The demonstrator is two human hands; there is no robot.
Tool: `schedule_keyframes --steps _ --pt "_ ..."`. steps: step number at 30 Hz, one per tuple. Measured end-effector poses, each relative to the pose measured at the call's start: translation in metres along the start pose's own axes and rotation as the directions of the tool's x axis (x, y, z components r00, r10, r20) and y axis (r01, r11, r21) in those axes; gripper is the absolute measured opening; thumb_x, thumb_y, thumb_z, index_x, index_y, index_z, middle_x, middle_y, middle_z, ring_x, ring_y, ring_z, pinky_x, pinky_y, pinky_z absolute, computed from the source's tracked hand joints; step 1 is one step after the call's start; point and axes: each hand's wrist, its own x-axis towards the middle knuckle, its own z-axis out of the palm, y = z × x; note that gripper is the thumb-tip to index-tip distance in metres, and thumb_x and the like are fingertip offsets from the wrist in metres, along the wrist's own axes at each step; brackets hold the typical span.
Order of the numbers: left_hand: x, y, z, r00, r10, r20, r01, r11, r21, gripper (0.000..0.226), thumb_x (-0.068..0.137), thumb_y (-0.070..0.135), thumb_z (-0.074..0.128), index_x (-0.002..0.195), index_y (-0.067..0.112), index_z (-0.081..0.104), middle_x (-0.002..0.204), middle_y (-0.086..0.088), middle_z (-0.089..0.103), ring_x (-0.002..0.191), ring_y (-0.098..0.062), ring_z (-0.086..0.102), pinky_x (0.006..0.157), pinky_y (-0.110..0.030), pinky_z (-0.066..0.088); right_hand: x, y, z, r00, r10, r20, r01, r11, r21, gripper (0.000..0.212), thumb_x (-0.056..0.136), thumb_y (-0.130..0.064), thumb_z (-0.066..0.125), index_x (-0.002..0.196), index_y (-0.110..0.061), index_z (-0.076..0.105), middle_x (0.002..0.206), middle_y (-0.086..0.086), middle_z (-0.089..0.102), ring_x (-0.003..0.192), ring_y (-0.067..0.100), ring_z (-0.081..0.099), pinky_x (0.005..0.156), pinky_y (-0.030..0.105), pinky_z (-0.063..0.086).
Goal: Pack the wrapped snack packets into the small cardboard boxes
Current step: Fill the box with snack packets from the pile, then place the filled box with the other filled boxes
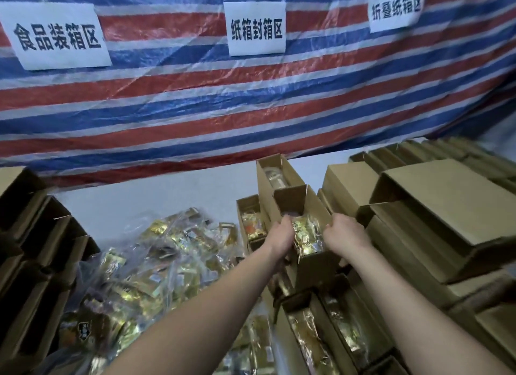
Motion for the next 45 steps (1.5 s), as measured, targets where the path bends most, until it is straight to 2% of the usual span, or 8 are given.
schedule_keyframes --steps 7,11,16,26,31,35,39,45 --pt "0.047 -0.007 0.013 0.998 -0.059 0.027 0.061 0.997 -0.057 0.057 0.103 0.041 0.019 0.149 0.010 0.033 0.147 -0.019 0.043 0.126 -0.038 0.048 0.092 -0.048 0.046 0.035 0.008 0.003 0.993 0.021 0.114 -0.027 0.998 0.052 0.033 0.092 -0.007 0.044 0.122 -0.003 0.057 0.123 0.017 0.062 0.108 0.035 0.060 0.080 0.033 0.047" --pt "0.055 -0.014 0.022 0.998 -0.067 0.021 0.068 0.993 -0.091 0.053 0.103 0.040 0.021 0.143 0.011 0.039 0.108 -0.014 0.054 0.088 -0.025 0.044 0.072 -0.036 0.036 0.046 0.013 0.008 0.994 0.028 0.107 -0.037 0.995 0.088 0.030 0.093 -0.007 0.046 0.120 -0.003 0.058 0.121 0.016 0.063 0.103 0.032 0.060 0.082 0.032 0.048" --pt "0.057 -0.011 0.030 0.996 -0.090 0.018 0.091 0.993 -0.072 0.058 0.103 0.043 0.024 0.149 0.010 0.031 0.146 -0.024 0.044 0.119 -0.039 0.052 0.088 -0.043 0.046 0.052 0.022 0.014 0.997 0.050 0.055 -0.057 0.990 0.132 0.030 0.093 -0.005 0.048 0.122 -0.003 0.056 0.122 0.017 0.062 0.108 0.034 0.060 0.083 0.033 0.047" --pt "0.054 -0.007 0.030 0.997 -0.063 0.034 0.065 0.997 -0.043 0.066 0.102 0.054 0.031 0.156 0.018 0.018 0.147 -0.008 0.039 0.086 -0.014 0.049 0.079 -0.037 0.046 0.054 0.034 0.027 0.993 -0.033 -0.114 0.041 0.997 0.069 0.021 0.100 -0.017 0.048 0.117 -0.008 0.056 0.123 0.016 0.063 0.111 0.036 0.061 0.086 0.040 0.050" --pt "0.042 0.001 0.021 0.996 -0.060 0.070 0.061 0.998 -0.001 0.075 0.099 0.060 0.034 0.156 0.015 0.018 0.157 -0.010 0.032 0.136 -0.033 0.039 0.096 -0.048 0.044 0.049 0.028 0.024 0.981 -0.103 -0.166 0.107 0.994 0.018 0.033 0.100 -0.029 0.048 0.123 -0.005 0.056 0.121 0.014 0.060 0.110 0.034 0.059 0.085 0.039 0.048" --pt "0.023 0.004 -0.006 0.999 0.006 0.044 -0.008 0.999 0.053 0.075 0.098 0.061 0.037 0.155 0.015 0.021 0.154 -0.011 0.037 0.133 -0.033 0.045 0.105 -0.048 0.044 0.038 0.014 0.019 0.965 -0.169 -0.200 0.167 0.986 -0.025 0.037 0.099 -0.033 0.049 0.122 -0.005 0.057 0.117 0.013 0.058 0.109 0.031 0.058 0.087 0.041 0.049" --pt "-0.022 0.001 -0.063 0.992 0.127 -0.017 -0.124 0.986 0.111 0.050 0.102 0.047 0.039 0.138 0.013 0.048 0.122 -0.003 0.058 0.101 -0.017 0.062 0.079 -0.032 0.055 0.018 -0.010 0.021 0.931 -0.277 -0.238 0.284 0.959 -0.002 0.029 0.098 -0.034 0.049 0.112 -0.012 0.061 0.098 -0.001 0.050 0.104 0.025 0.059 0.084 0.038 0.051" --pt "-0.107 -0.064 -0.171 0.973 0.148 -0.176 -0.134 0.987 0.088 0.032 0.104 0.038 0.041 0.111 0.013 0.060 0.106 -0.005 0.064 0.088 -0.016 0.060 0.080 -0.032 0.049 -0.039 -0.065 0.059 0.888 -0.423 -0.179 0.435 0.900 0.035 0.025 0.099 -0.035 0.047 0.105 -0.017 0.063 0.095 -0.004 0.059 0.080 0.011 0.054 0.066 0.028 0.039"
